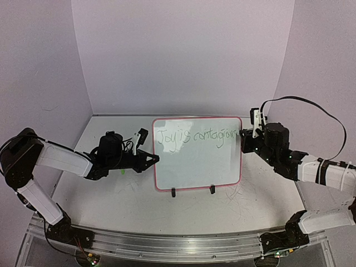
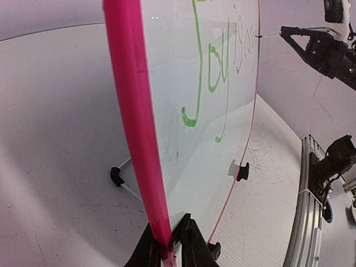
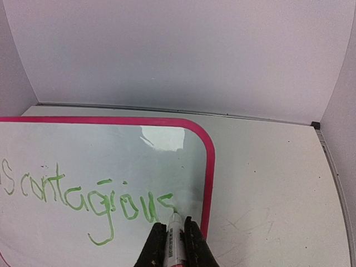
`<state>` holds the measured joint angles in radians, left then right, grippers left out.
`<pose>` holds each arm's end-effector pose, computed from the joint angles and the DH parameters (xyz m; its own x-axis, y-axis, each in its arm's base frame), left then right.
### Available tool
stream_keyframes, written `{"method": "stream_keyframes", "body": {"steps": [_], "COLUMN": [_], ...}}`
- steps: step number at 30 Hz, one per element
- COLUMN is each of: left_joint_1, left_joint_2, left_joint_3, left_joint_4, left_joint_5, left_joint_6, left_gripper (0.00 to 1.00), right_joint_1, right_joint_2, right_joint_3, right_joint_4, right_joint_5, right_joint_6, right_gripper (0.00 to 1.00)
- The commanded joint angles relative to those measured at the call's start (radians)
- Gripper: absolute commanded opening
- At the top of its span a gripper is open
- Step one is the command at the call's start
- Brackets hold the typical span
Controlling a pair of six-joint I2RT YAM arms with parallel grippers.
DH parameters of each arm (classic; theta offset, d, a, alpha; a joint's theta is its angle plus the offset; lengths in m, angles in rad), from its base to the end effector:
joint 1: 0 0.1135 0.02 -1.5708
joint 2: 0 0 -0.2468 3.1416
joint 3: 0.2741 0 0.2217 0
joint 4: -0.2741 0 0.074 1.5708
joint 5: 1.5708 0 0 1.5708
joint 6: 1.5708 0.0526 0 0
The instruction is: Write a sentence on the whiteboard
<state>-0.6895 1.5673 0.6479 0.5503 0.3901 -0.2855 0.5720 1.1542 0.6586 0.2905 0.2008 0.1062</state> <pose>0.2270 -0.2131 0.1827 -0.5099 0.0828 -0.8563 0.7487 0.5328 -0.3943 0.2237 0.1316 0.2649 -0.2091 -0.0111 -0.9778 -0.3460 0.9361 0.0634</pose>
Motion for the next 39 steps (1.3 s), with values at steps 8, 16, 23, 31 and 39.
{"method": "stream_keyframes", "body": {"steps": [8, 16, 23, 31, 39], "left_joint_1": [0.005, 0.006, 0.005, 0.005, 0.005], "left_joint_2": [0.033, 0.029, 0.032, 0.037, 0.042], "left_joint_3": [0.015, 0.012, 0.015, 0.018, 0.02], "left_joint_4": [-0.093, -0.096, -0.097, -0.096, -0.098], "left_joint_5": [-0.132, -0.136, -0.135, -0.137, -0.132], "left_joint_6": [0.074, 0.074, 0.072, 0.074, 0.075], "left_gripper": [0.0, 0.0, 0.0, 0.0, 0.0], "right_joint_1": [-0.004, -0.004, -0.004, -0.004, -0.005], "right_joint_2": [0.01, 0.038, 0.053, -0.016, -0.092], "right_joint_3": [-0.019, 0.001, 0.013, 0.0, -0.048], "right_joint_4": [0.008, 0.032, 0.05, 0.037, 0.004], "right_joint_5": [-0.022, -0.041, -0.031, -0.061, -0.03], "right_joint_6": [0.023, 0.022, 0.017, 0.009, 0.0], "right_gripper": [0.0, 0.0, 0.0, 0.0, 0.0]}}
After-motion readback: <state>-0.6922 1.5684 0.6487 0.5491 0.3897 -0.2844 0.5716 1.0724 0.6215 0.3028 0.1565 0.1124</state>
